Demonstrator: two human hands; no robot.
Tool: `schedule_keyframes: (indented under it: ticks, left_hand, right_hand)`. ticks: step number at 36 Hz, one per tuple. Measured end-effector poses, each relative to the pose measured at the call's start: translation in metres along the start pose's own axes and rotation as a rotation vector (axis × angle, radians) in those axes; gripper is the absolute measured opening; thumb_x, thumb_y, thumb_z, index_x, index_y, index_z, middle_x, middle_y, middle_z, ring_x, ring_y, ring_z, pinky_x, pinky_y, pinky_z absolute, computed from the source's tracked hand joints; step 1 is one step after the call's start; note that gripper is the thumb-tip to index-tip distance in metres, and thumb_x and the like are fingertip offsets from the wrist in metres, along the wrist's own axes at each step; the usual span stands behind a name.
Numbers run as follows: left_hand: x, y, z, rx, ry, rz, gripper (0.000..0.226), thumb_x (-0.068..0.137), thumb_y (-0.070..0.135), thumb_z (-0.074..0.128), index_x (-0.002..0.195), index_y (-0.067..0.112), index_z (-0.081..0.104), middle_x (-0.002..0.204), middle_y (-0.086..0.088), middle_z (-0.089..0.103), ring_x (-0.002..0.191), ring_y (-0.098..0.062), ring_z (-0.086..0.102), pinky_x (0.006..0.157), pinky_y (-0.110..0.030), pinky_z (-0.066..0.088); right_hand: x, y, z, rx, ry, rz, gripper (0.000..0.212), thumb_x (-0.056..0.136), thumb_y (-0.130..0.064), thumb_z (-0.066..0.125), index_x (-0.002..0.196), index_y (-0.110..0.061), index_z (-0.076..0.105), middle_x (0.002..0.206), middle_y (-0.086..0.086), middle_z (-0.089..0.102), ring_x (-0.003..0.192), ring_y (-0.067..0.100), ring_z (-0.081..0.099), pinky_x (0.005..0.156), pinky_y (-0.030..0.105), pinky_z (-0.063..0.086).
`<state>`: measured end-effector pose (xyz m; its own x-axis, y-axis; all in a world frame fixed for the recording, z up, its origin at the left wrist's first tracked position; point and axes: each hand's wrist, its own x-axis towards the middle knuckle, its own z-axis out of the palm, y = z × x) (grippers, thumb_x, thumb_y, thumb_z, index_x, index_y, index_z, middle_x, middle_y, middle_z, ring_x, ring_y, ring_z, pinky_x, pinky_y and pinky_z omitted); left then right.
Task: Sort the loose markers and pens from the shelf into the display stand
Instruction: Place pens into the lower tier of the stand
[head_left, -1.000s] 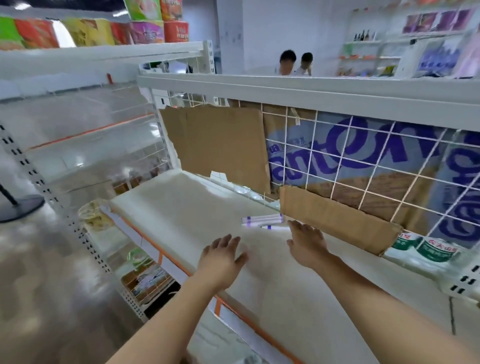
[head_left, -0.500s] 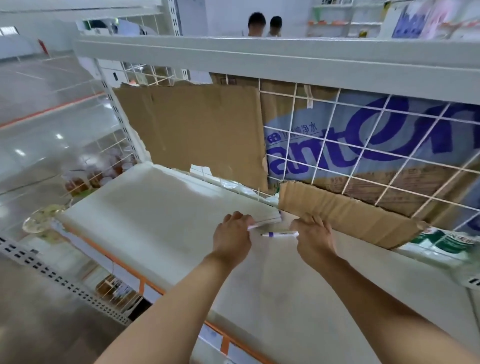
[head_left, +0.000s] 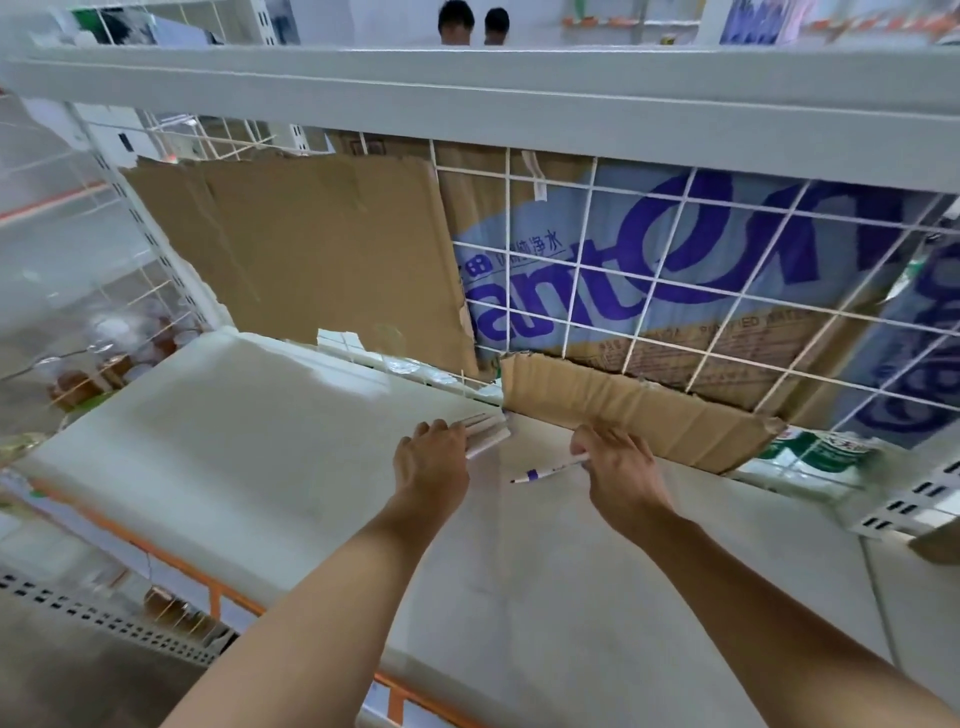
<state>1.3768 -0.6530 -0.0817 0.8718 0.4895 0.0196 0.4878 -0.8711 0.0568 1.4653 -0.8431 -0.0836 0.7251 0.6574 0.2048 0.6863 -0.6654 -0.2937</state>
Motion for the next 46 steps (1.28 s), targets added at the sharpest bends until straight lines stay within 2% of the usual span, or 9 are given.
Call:
schedule_keyframes:
  ticks: [4, 9, 16, 22, 30, 35, 38, 42, 46]
  left_hand:
    - [-0.007, 0.006, 0.001, -0.055, 0.005, -0.024, 0.024, 0.096, 0.019, 0.044, 0.119, 0.017, 0.050, 0.119, -0.003, 0.054, 0.112, -0.022, 0.050, 0.085, -0.032, 0.041]
    - [-0.020, 0.014, -0.001, -0.134, 0.022, -0.064, 0.024, 0.097, 0.019, 0.042, 0.119, 0.013, 0.048, 0.120, -0.005, 0.053, 0.113, -0.023, 0.048, 0.082, -0.032, 0.040]
    - [-0.037, 0.031, -0.009, -0.332, 0.113, -0.055, 0.020, 0.099, 0.017, 0.038, 0.114, 0.007, 0.048, 0.115, -0.010, 0.057, 0.110, -0.028, 0.050, 0.077, -0.035, 0.039]
    - [-0.047, 0.055, -0.018, -0.586, 0.237, 0.102, 0.008, 0.097, 0.009, 0.042, 0.092, 0.014, 0.040, 0.092, -0.006, 0.053, 0.089, -0.028, 0.052, 0.062, -0.032, 0.030]
    - [-0.057, 0.068, -0.018, -0.773, 0.297, 0.244, 0.007, 0.093, 0.003, 0.050, 0.088, 0.005, 0.054, 0.081, -0.003, 0.053, 0.077, -0.026, 0.052, 0.064, -0.032, 0.035]
    - [-0.063, 0.083, -0.019, -0.853, 0.254, 0.332, 0.016, 0.094, 0.005, 0.051, 0.085, 0.016, 0.045, 0.080, -0.003, 0.054, 0.074, -0.022, 0.050, 0.061, -0.029, 0.033]
    - [-0.064, 0.094, -0.018, -0.891, 0.211, 0.374, 0.015, 0.093, 0.008, 0.053, 0.086, 0.018, 0.045, 0.081, -0.005, 0.057, 0.075, -0.025, 0.052, 0.062, -0.030, 0.037]
    - [-0.070, 0.112, -0.019, -0.938, 0.126, 0.455, 0.010, 0.092, 0.010, 0.054, 0.087, 0.016, 0.050, 0.081, -0.008, 0.060, 0.074, -0.028, 0.056, 0.064, -0.037, 0.043]
    - [-0.084, 0.135, -0.019, -0.965, 0.027, 0.532, 0.012, 0.092, 0.010, 0.053, 0.084, 0.017, 0.049, 0.081, -0.008, 0.061, 0.075, -0.029, 0.057, 0.065, -0.039, 0.045]
  right_hand:
    - [-0.004, 0.010, -0.007, 0.149, -0.017, 0.005, 0.014, 0.088, -0.005, 0.057, 0.096, -0.014, 0.065, 0.092, 0.002, 0.065, 0.088, 0.024, 0.059, 0.072, 0.029, 0.041]
    - [-0.006, 0.009, -0.020, 0.357, 0.001, 0.148, 0.010, 0.089, -0.021, 0.063, 0.096, -0.021, 0.069, 0.081, -0.008, 0.060, 0.069, 0.008, 0.051, 0.052, 0.011, 0.033]
    - [-0.014, 0.001, -0.039, 0.597, 0.151, 0.223, 0.016, 0.087, -0.003, 0.060, 0.078, -0.015, 0.055, 0.068, 0.001, 0.055, 0.059, 0.010, 0.045, 0.053, 0.012, 0.034]
    - [-0.033, -0.001, -0.055, 0.450, 0.331, 0.225, 0.004, 0.092, -0.009, 0.056, 0.088, -0.010, 0.056, 0.068, -0.002, 0.051, 0.059, 0.016, 0.045, 0.055, 0.027, 0.030]
    - [-0.077, 0.007, -0.070, 0.329, 0.441, 0.381, 0.005, 0.099, -0.016, 0.035, 0.094, -0.015, 0.038, 0.067, 0.007, 0.055, 0.061, 0.030, 0.054, 0.055, 0.039, 0.042]
    - [-0.107, 0.013, -0.076, 0.264, 0.491, 0.457, 0.013, 0.092, 0.001, 0.042, 0.098, -0.010, 0.038, 0.066, -0.001, 0.048, 0.058, 0.024, 0.047, 0.050, 0.034, 0.033]
    - [-0.127, 0.017, -0.079, 0.243, 0.548, 0.519, 0.023, 0.087, 0.008, 0.042, 0.108, -0.003, 0.044, 0.075, 0.008, 0.058, 0.063, 0.031, 0.056, 0.054, 0.037, 0.045]
    - [-0.157, 0.019, -0.085, 0.208, 0.644, 0.650, 0.010, 0.092, -0.004, 0.046, 0.091, -0.014, 0.046, 0.075, 0.002, 0.061, 0.068, 0.031, 0.061, 0.057, 0.032, 0.042]
    - [-0.198, 0.027, -0.095, 0.068, 0.715, 0.785, 0.008, 0.093, -0.016, 0.053, 0.100, -0.015, 0.056, 0.082, -0.002, 0.059, 0.073, 0.025, 0.057, 0.058, 0.030, 0.031]
